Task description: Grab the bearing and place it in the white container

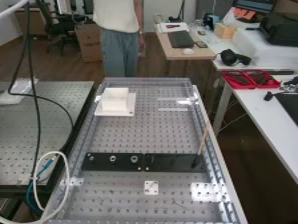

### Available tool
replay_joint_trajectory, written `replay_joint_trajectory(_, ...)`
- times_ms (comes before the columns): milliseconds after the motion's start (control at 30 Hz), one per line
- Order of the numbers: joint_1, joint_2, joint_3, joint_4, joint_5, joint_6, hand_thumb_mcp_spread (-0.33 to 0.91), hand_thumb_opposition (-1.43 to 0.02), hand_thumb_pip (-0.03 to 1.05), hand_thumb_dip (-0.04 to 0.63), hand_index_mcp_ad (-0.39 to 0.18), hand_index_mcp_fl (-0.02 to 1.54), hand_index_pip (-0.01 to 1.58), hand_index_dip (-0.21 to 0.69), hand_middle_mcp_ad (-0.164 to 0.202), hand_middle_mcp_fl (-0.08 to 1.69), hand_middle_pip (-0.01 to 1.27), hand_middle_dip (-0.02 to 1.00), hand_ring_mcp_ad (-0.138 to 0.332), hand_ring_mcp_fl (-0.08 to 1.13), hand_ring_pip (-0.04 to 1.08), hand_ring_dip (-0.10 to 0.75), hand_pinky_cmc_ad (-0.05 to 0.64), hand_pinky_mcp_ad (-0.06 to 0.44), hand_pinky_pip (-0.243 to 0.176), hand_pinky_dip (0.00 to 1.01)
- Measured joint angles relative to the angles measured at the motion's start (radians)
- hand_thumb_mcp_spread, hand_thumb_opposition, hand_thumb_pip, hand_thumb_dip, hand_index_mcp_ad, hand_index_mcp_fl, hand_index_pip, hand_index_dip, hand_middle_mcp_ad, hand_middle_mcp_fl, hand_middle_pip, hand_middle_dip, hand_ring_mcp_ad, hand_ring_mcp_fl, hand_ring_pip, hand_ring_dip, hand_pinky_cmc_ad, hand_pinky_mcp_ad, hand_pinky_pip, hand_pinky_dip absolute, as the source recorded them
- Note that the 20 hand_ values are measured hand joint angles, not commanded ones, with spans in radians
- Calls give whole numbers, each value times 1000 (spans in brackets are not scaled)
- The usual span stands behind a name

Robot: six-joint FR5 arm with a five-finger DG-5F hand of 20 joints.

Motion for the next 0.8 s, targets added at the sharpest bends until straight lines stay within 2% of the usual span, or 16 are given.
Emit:
replay_joint_trajectory(33, 0, 0, 0, 0, 0, 0, 40, -70, 28, 0, 12, -7, 7, 19, 82, 9, 23, 31, 65, 12, 19, 19, 80, 68, -10, 19)
replay_joint_trajectory(100, 0, 0, 0, 0, 0, 1, 164, -291, 176, 19, 12, -7, 2, 16, 82, 10, 56, 38, 68, 16, 31, 19, 86, 84, -10, 52)
replay_joint_trajectory(133, 0, 0, 0, 1, 1, 1, 190, -340, 188, 23, 17, -7, 12, 24, 82, 10, 75, 40, 68, 12, 37, 19, 80, 98, -10, 58)
replay_joint_trajectory(167, 1, 0, 0, 1, 1, 0, 206, -405, 187, 19, 17, -10, 23, 35, 82, 7, 84, 35, 70, 12, 51, 16, 99, 133, -12, 75)
replay_joint_trajectory(300, 2, 1, -1, 2, 3, 0, 234, -539, 185, 19, 14, -3, 51, 65, 82, 3, 110, 77, 87, 14, 75, 16, 201, 206, -44, 138)
replay_joint_trajectory(433, 4, 2, -2, 2, 5, 2, 251, -586, 185, 23, 23, -3, 52, 82, 82, 5, 126, 94, 122, 14, 91, 19, 264, 255, -40, 162)
replay_joint_trajectory(467, 5, 2, -2, 2, 6, 2, 250, -588, 188, 23, 23, -7, 56, 93, 82, 2, 124, 94, 138, 14, 87, 19, 284, 264, -54, 169)
replay_joint_trajectory(800, 6, 3, -7, 6, 9, 4, 251, -634, 199, 23, 26, -5, 68, 103, 86, 9, 138, 110, 152, 12, 101, 16, 346, 293, -75, 190)
